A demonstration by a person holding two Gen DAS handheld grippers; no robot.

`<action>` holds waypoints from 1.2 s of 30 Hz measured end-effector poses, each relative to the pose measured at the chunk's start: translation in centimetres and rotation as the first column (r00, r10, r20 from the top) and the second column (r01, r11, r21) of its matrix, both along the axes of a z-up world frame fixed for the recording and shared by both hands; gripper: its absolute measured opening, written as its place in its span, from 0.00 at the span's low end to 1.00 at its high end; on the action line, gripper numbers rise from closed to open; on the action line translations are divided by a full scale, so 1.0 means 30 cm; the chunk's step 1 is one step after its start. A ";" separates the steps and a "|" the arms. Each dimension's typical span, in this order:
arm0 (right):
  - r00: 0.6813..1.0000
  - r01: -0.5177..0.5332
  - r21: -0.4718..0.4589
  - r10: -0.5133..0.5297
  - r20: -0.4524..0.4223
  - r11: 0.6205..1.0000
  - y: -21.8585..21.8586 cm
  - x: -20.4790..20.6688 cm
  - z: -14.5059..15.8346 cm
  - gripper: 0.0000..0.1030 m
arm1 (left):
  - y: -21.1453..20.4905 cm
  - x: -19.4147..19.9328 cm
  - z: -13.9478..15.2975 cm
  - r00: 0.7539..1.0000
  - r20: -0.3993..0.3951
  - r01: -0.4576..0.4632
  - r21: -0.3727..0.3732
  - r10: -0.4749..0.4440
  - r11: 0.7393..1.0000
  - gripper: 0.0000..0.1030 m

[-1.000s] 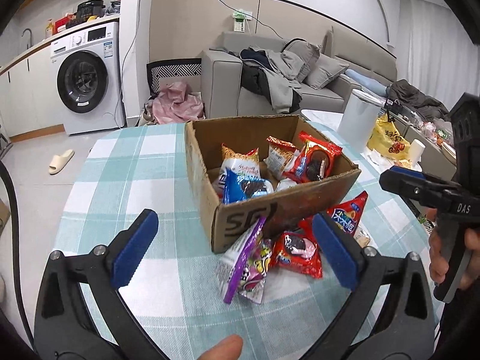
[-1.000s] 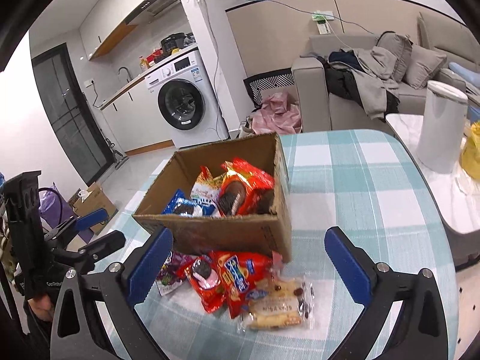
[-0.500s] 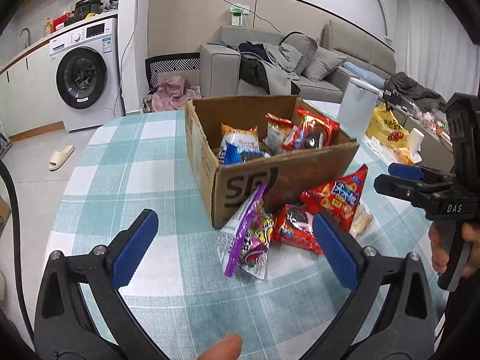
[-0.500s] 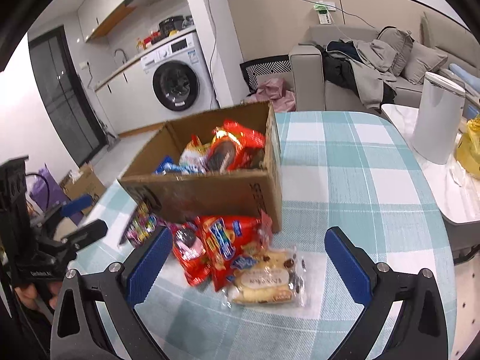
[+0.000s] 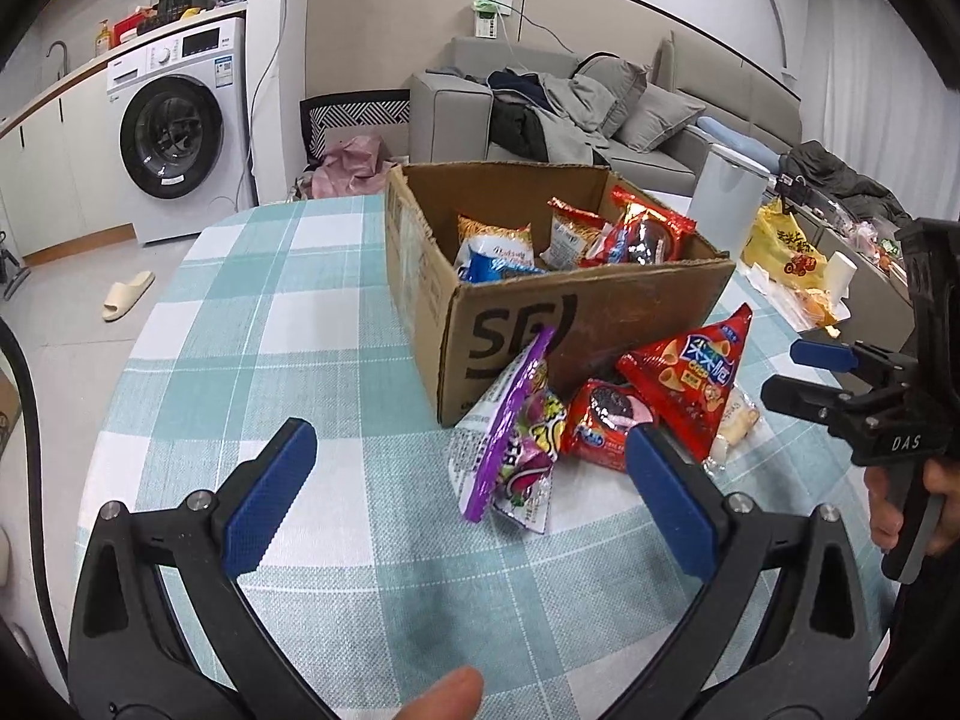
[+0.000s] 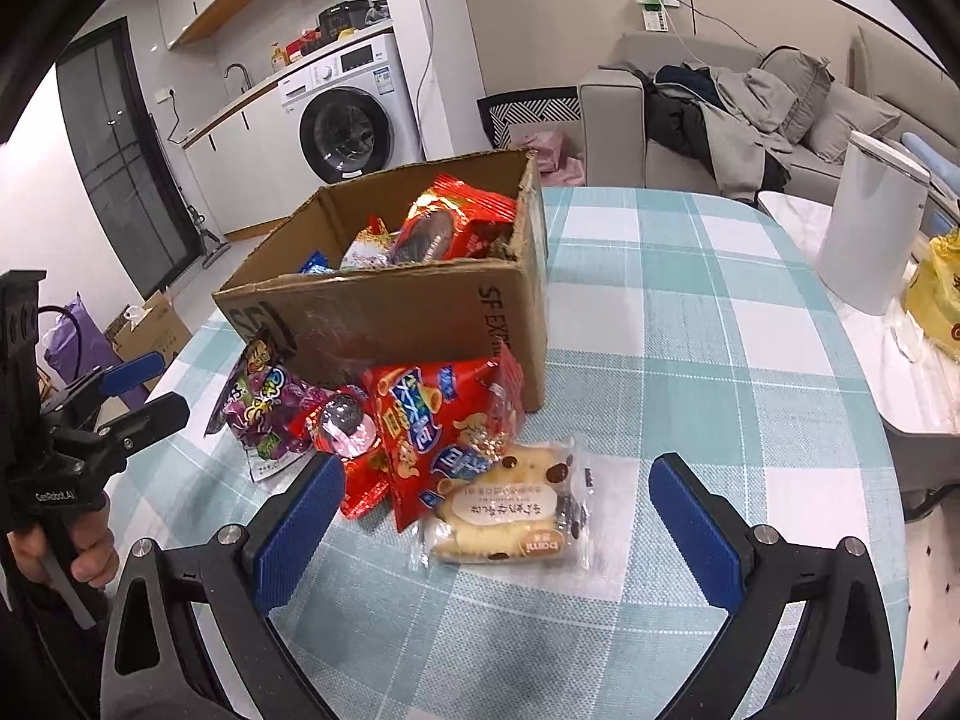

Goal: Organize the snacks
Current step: 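Move the right gripper down onto the cream bun pack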

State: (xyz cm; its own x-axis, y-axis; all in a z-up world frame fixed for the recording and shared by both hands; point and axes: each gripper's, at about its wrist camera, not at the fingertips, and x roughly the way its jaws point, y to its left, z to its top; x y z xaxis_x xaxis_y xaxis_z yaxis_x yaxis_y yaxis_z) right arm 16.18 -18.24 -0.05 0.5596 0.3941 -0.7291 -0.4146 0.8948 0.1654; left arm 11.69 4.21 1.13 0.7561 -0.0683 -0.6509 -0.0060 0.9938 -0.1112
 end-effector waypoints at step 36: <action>0.991 -0.047 -0.165 0.025 -0.134 0.985 0.056 0.038 -0.193 1.00 | 0.007 0.072 -0.145 0.995 -0.095 0.002 -0.008 -0.003 1.000 0.99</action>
State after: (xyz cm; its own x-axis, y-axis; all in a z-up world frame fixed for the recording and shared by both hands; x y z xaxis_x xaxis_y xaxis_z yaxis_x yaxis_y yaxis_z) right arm 17.31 -16.57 -5.82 0.4428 0.2781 -0.8524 -0.4314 0.8995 0.0693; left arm 13.84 4.42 -3.23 0.6908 -0.0755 -0.7191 -0.0143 0.9929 -0.1180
